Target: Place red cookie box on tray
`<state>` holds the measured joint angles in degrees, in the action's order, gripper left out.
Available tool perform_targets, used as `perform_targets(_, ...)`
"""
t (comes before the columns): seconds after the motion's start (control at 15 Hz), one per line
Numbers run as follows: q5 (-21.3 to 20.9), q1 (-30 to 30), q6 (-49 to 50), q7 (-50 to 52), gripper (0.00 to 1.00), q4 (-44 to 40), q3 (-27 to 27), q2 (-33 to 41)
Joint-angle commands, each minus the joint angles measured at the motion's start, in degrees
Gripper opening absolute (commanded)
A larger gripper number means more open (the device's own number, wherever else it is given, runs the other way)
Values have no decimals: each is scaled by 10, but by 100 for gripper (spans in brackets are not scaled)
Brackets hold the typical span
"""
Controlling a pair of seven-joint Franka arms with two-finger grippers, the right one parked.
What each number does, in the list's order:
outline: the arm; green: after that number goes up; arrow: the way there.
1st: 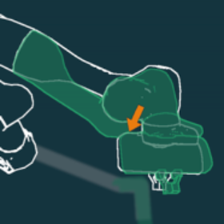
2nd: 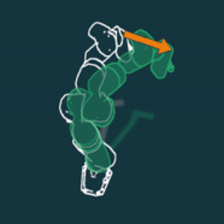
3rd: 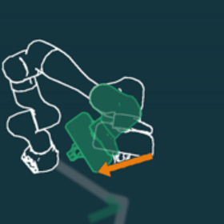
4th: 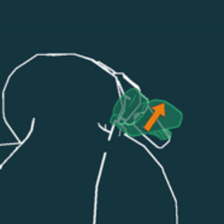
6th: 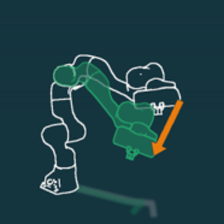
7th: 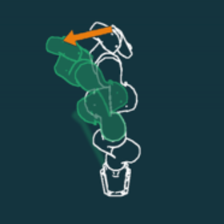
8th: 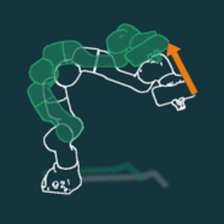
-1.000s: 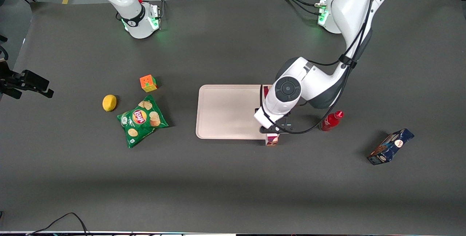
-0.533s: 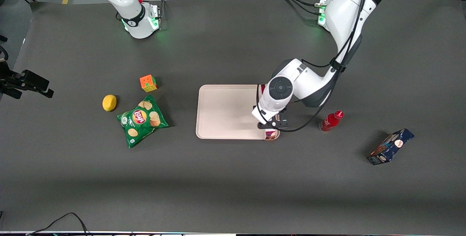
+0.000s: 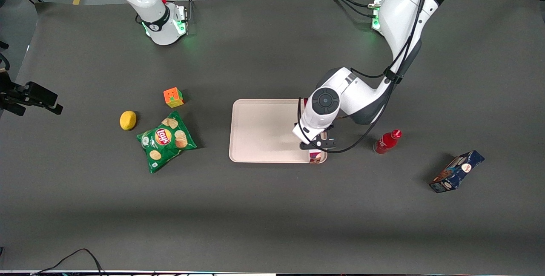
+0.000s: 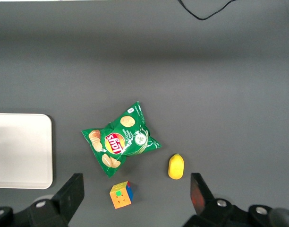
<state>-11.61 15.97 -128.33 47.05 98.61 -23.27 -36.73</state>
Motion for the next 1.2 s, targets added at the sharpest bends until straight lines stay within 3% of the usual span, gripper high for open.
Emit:
perform_targets(0.0, -8, 5, 1, 11, 86, 11, 4, 16)
perform_targets(0.07, -8, 5, 1, 11, 96, 11, 5, 17)
perform_targets(0.13, -7, 4, 2, 10, 100, 11, 6, 17)
perform_targets(0.6, 6, -15, 55, -37, 100, -17, 7, 73)
perform_targets(0.87, 97, -39, 170, -202, 100, -96, 59, 108)
perform_targets(1.13, 99, -79, 237, -262, 100, -95, 92, 197)
